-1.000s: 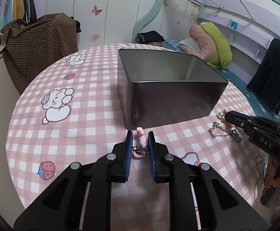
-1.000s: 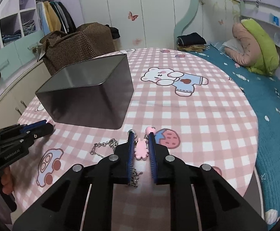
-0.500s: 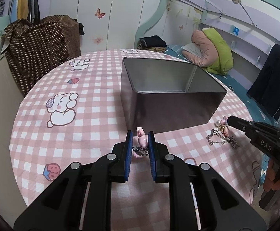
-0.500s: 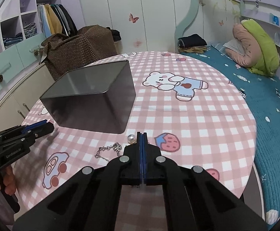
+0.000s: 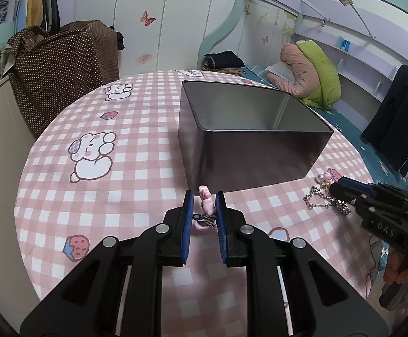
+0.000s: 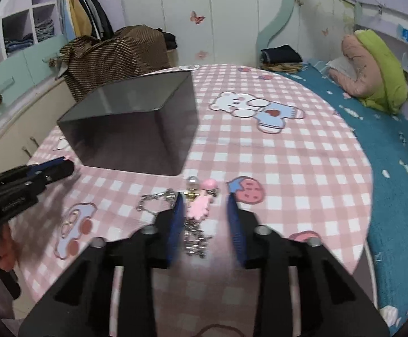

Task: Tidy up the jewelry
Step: 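Carry both pink charms over the tin and open both tools inside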

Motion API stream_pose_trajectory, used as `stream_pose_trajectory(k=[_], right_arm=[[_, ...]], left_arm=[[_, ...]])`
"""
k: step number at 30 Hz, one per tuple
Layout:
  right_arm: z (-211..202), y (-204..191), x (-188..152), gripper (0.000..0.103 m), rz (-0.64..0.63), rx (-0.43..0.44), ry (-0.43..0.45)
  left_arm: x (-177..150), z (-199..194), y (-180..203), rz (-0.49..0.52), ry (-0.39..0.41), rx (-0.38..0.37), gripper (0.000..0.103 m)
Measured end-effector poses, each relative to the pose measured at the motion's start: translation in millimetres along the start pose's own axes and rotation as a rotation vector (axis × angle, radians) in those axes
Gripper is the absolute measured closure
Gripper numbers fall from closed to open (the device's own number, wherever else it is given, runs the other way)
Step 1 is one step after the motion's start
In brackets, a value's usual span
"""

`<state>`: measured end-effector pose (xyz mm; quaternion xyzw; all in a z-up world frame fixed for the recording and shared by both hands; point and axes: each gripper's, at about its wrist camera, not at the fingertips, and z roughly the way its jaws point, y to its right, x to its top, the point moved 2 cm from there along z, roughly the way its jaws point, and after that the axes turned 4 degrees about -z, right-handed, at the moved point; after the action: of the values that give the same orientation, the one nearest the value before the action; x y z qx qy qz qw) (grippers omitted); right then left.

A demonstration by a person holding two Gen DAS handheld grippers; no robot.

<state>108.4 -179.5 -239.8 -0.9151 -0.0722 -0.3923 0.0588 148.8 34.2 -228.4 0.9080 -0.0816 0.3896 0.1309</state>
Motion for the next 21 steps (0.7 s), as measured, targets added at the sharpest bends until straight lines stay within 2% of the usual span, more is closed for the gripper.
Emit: stream_pose_trajectory(k=[12, 21], right_arm=[[-7.1, 5.5, 7.6, 0.088, 0.029, 0.012, 0.027], [-20.9, 8.6, 25.7, 0.088, 0.049, 0.007, 0.092]], left_arm=[[2.1, -4.3, 0.0, 0.0, 0.017, 0.004, 0.086], [12.4, -18.7, 1.9, 0.005, 0.063, 0.011, 0.086]])
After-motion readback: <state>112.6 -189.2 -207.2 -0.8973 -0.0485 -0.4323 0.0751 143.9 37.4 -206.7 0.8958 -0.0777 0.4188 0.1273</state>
